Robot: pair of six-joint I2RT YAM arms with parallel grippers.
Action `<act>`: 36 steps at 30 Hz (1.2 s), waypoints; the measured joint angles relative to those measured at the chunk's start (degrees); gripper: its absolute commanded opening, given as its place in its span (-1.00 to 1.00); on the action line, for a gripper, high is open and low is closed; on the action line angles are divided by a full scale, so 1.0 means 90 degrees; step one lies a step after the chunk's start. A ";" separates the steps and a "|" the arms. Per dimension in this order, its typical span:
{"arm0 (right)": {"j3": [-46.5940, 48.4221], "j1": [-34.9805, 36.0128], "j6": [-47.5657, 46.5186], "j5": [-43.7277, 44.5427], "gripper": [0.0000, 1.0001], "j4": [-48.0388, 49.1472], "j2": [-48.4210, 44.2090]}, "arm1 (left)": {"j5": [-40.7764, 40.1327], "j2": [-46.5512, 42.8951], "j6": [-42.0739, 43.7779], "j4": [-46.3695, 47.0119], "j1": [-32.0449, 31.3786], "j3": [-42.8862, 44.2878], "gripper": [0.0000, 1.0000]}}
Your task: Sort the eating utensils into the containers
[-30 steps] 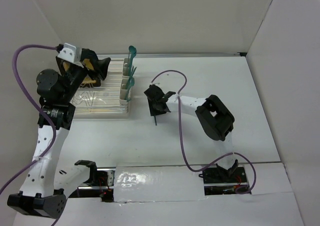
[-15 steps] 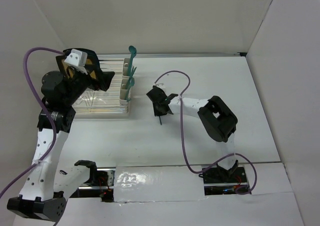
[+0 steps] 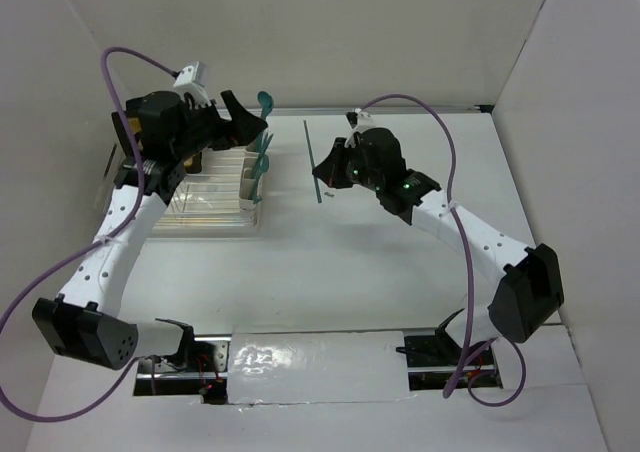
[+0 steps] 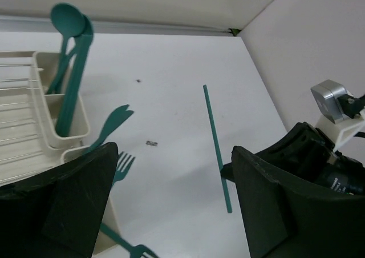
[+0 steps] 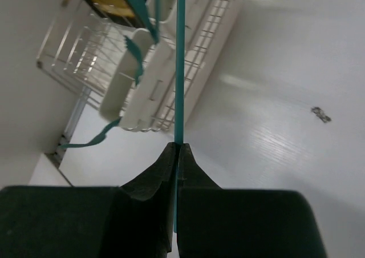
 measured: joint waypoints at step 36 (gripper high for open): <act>0.0680 0.0386 0.0372 -0.0806 0.90 0.0437 -0.0202 | -0.0175 0.1620 -0.0534 0.0991 -0.1472 0.0695 -1.00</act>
